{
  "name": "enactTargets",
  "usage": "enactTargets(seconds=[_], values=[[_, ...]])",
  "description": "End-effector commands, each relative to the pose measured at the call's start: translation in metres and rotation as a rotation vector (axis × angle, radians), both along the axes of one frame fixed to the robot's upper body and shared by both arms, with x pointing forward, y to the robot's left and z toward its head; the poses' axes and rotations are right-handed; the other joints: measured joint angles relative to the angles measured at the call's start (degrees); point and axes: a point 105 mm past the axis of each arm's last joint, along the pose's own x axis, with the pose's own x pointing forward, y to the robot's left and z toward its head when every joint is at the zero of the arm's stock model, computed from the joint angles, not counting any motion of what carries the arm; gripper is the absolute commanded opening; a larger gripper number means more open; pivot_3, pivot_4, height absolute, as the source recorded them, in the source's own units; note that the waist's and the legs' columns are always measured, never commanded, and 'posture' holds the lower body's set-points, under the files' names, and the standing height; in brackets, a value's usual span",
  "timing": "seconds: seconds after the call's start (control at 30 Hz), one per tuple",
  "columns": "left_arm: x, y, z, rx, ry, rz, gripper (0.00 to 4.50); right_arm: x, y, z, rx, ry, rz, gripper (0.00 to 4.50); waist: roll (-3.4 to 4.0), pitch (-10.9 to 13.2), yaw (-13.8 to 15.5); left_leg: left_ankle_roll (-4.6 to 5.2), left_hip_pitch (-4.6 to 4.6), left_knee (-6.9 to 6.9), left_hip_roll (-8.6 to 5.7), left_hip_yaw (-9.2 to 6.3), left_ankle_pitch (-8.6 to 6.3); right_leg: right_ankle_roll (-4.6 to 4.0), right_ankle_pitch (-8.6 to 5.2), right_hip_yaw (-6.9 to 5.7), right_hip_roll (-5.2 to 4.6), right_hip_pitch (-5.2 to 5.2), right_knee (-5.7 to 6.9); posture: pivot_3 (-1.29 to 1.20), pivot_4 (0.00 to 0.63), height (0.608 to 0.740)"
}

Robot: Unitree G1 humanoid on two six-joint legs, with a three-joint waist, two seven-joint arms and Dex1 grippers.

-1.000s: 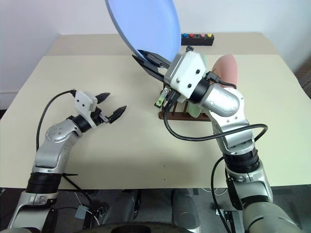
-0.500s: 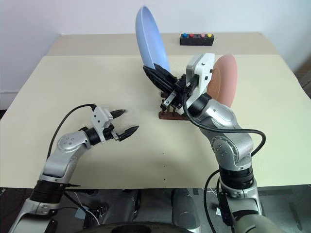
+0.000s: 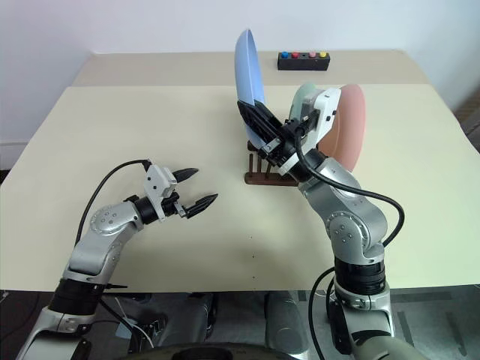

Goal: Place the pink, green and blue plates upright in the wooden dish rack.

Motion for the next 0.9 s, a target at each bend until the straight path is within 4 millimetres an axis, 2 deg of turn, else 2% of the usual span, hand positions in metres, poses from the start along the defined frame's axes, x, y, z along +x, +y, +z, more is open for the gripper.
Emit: enactTargets(seconds=[0.03, 0.33, 0.5, 0.57, 0.63, 0.9], values=[[-0.0010, -0.0022, 0.0109, 0.004, -0.048, -0.011, 4.48, -0.0041, -0.0029, 0.0068, 0.026, -0.024, 0.002, 0.00, 0.00, 0.00, -0.01, 0.00, 0.00, 0.00, 0.00, 0.00, 0.00, 0.00, 0.00, 0.00, 0.00, 0.00, 0.00, 0.00, 0.150, 0.740], [-0.0004, -0.0028, 0.0105, 0.009, -0.048, -0.012, 4.48, -0.0042, -0.0035, -0.0015, 0.032, 0.017, 0.000, 0.00, 0.00, 0.00, -0.01, 0.00, 0.00, 0.00, 0.00, 0.00, 0.00, 0.00, 0.00, 0.00, 0.00, 0.00, 0.00, 0.00, 0.150, 0.740], [0.0003, -0.0028, 0.0104, 0.008, -0.049, -0.010, 4.50, -0.0031, -0.0046, -0.0012, 0.029, 0.014, -0.010, 1.81, 0.00, 0.00, -0.01, 0.00, 0.00, 0.00, 0.00, 0.00, 0.00, 0.00, 0.00, 0.00, 0.00, 0.00, 0.00, 0.00, 0.150, 0.740], [0.0003, -0.0029, 0.0102, 0.009, -0.048, -0.009, 4.50, -0.0022, -0.0055, -0.0016, 0.016, 0.010, -0.023, 2.95, 0.00, 0.00, -0.02, 0.00, 0.00, 0.00, 0.00, 0.00, 0.00, 0.00, 0.00, 0.00, 0.00, 0.00, 0.00, 0.00, 0.150, 0.740], [0.0003, -0.0030, 0.0102, 0.008, -0.048, -0.010, 4.50, -0.0019, -0.0061, -0.0018, 0.007, 0.006, -0.031, 3.88, 0.00, 0.00, -0.01, 0.00, 0.00, -0.01, 0.00, 0.00, 0.00, 0.00, 0.00, 0.00, 0.00, 0.00, 0.00, 0.00, 0.150, 0.740], [-0.0003, -0.0029, 0.0096, 0.007, -0.046, -0.011, 4.50, -0.0005, -0.0098, -0.0024, -0.085, -0.046, -0.095, 3.88, 0.00, 0.00, 0.00, 0.00, 0.00, -0.01, 0.00, 0.00, 0.00, 0.00, 0.00, 0.00, 0.00, 0.00, 0.00, 0.00, 0.150, 0.740]])
